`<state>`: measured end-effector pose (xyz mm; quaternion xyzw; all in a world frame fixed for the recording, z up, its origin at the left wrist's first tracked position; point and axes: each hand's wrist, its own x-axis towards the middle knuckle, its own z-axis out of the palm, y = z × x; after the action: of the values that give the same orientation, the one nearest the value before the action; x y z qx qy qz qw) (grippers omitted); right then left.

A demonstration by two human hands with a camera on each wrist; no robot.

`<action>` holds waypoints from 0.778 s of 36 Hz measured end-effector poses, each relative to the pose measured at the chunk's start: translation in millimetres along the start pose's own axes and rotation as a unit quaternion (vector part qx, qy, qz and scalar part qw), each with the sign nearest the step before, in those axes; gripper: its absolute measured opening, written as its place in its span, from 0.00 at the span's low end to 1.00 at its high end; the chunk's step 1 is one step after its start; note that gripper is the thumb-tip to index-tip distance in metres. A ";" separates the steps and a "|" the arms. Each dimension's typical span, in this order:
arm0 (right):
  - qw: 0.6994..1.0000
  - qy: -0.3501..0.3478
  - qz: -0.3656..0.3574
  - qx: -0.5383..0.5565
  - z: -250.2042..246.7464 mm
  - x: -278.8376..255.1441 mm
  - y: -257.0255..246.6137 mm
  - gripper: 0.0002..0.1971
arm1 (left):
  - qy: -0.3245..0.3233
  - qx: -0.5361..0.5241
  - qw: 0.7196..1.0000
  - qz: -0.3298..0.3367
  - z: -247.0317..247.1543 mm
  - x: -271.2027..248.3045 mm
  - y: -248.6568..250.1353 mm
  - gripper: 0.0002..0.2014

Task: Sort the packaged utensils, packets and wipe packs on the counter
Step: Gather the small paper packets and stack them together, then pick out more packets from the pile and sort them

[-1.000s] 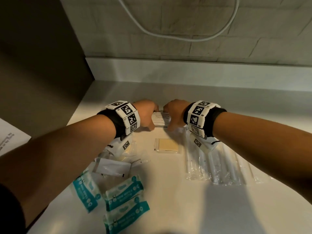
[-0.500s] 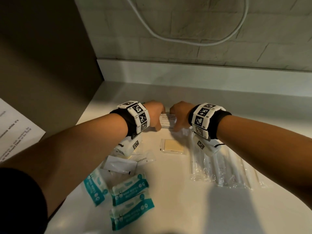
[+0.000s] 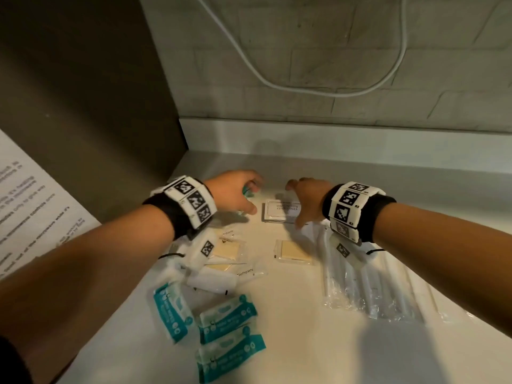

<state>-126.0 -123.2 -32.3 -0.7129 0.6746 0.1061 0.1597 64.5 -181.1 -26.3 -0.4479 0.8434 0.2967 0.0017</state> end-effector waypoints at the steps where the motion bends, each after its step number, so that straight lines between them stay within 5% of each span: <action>1: 1.000 0.019 -0.013 -0.011 -1.9 -3.1 -3.2 0.43 | 0.011 -0.022 1.000 0.004 -4.0 -7.5 -3.0 0.32; 4: 0.995 0.057 -0.086 -0.011 -6.0 -13.6 -19.5 0.27 | 0.048 -0.059 0.997 0.021 -10.0 -35.2 -11.1 0.17; 9: 0.980 -0.011 -0.198 -0.013 10.9 -31.5 -54.6 0.12 | 0.014 -0.002 1.000 0.017 1.2 -85.4 -26.0 0.07; 14: 0.974 -0.046 -0.215 -0.056 40.4 -42.0 -71.5 0.12 | -0.066 0.073 0.995 -0.036 31.3 -120.6 -46.9 0.19; 19: 0.978 -0.033 -0.201 -0.051 44.9 -50.2 -79.7 0.12 | -0.046 0.136 0.989 -0.015 50.4 -133.0 -52.4 0.27; 28: 0.991 -0.018 -0.128 -0.017 52.2 -50.7 -86.3 0.23 | 0.007 0.163 0.987 -0.011 60.6 -139.1 -51.7 0.16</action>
<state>-40.2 -53.4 -54.8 -0.7939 0.5729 0.1090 0.1722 171.0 -67.6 -64.6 -0.4528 0.8756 0.1521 0.0720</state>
